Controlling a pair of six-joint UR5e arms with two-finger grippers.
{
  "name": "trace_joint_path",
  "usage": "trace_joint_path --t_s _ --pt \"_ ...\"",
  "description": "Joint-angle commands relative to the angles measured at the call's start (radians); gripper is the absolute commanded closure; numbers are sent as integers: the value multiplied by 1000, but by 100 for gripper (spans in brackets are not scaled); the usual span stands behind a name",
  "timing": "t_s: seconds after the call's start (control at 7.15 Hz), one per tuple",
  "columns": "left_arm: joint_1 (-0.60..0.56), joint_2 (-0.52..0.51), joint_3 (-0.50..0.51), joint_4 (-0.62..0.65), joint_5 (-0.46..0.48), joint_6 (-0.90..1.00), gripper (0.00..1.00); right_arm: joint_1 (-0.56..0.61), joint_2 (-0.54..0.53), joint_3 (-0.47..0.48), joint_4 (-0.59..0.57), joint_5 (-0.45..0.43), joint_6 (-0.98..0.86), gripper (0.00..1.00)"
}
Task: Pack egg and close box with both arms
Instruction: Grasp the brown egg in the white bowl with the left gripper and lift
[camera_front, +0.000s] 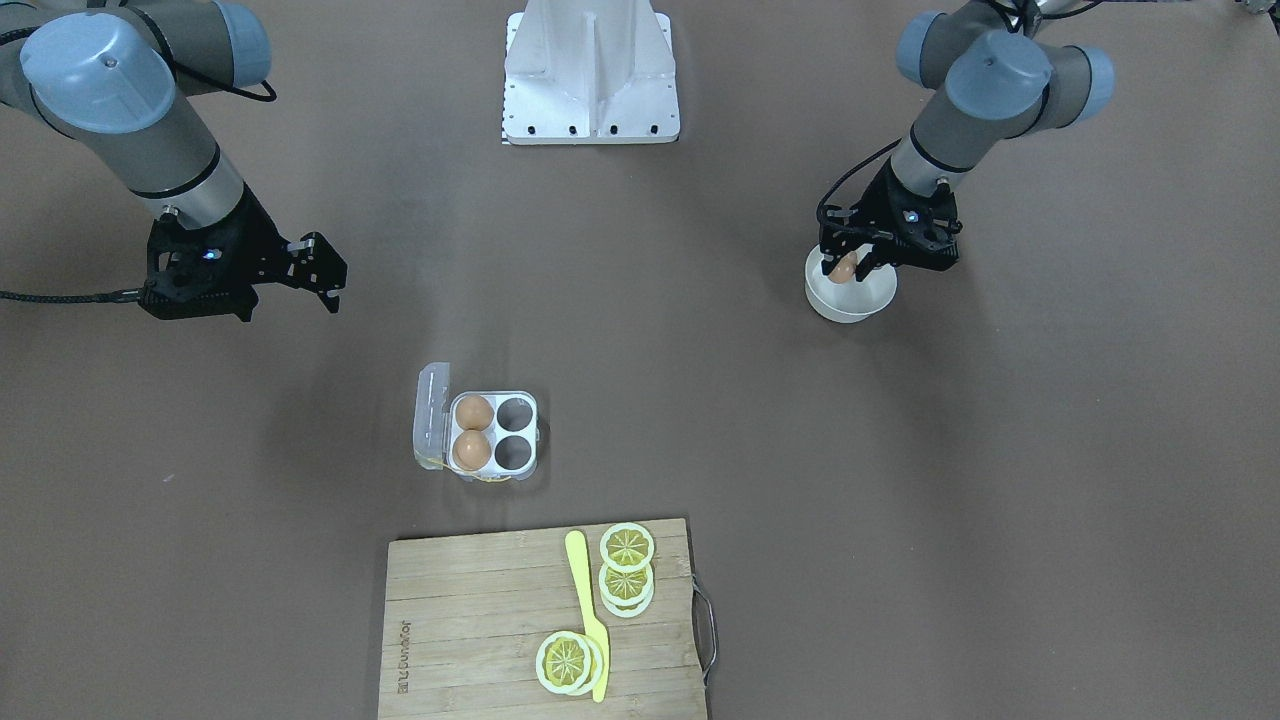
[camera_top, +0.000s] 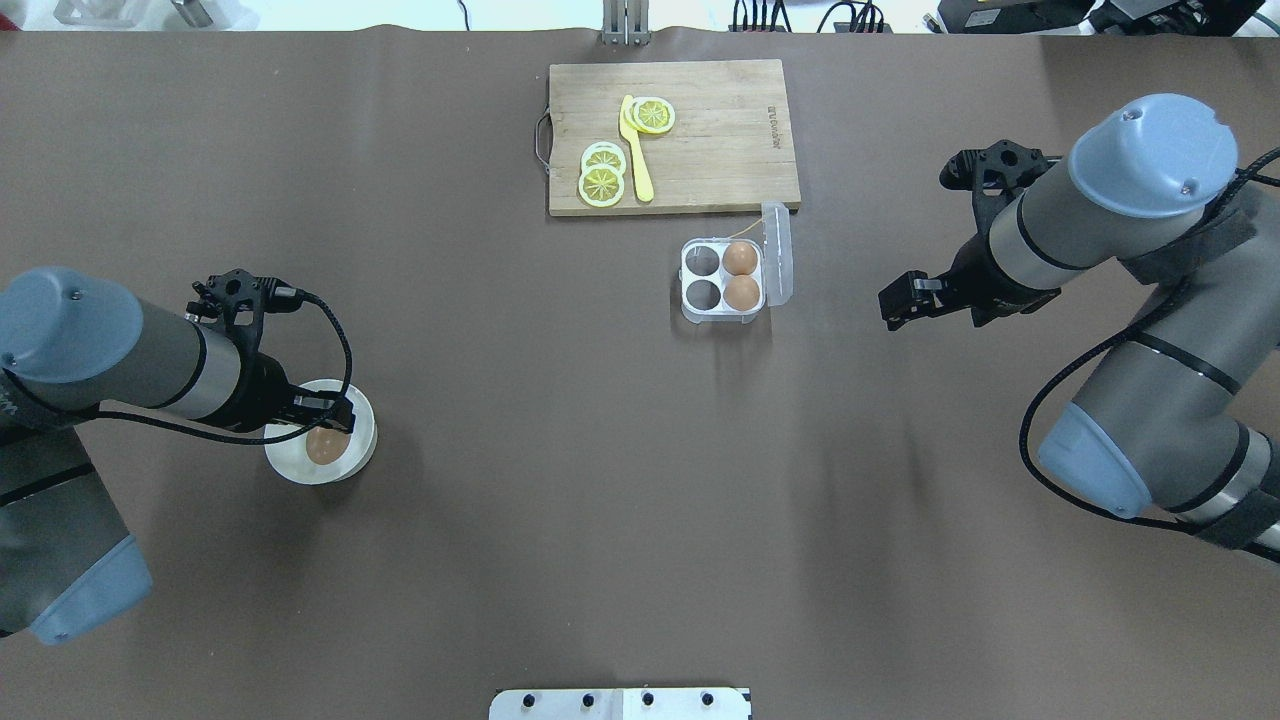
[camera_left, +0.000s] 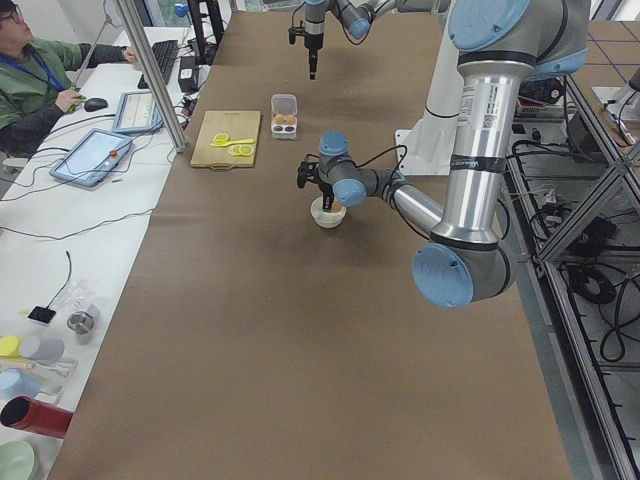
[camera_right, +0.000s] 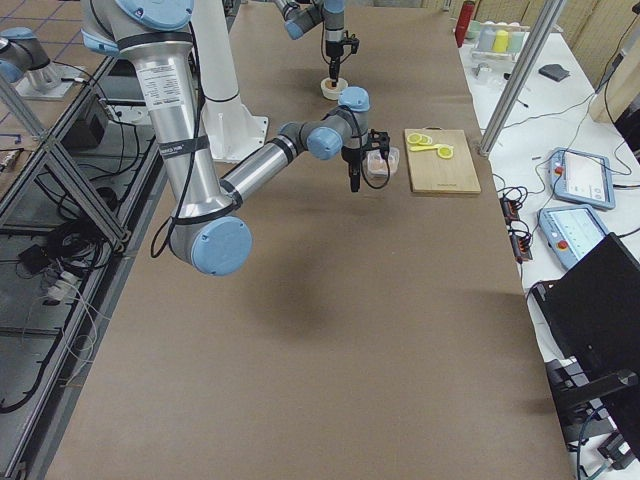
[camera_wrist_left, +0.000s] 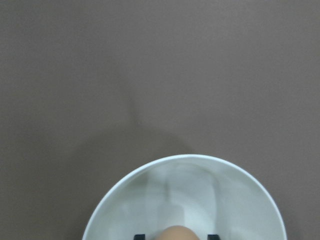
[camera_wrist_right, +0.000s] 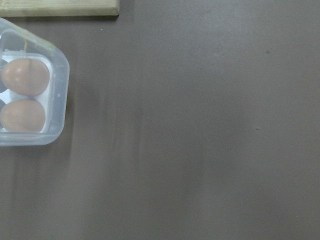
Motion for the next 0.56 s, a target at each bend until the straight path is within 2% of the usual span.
trace_joint_path --t_s 0.0,0.28,0.42 --pt "-65 -125 16 -8 0 -2 100 0 -1 -2 0 0 -7 1" --pt "-76 -335 149 -48 43 -51 100 0 13 -6 0 0 -5 1" --pt "-75 -365 188 -115 60 -53 100 4 24 -17 0 0 -7 1"
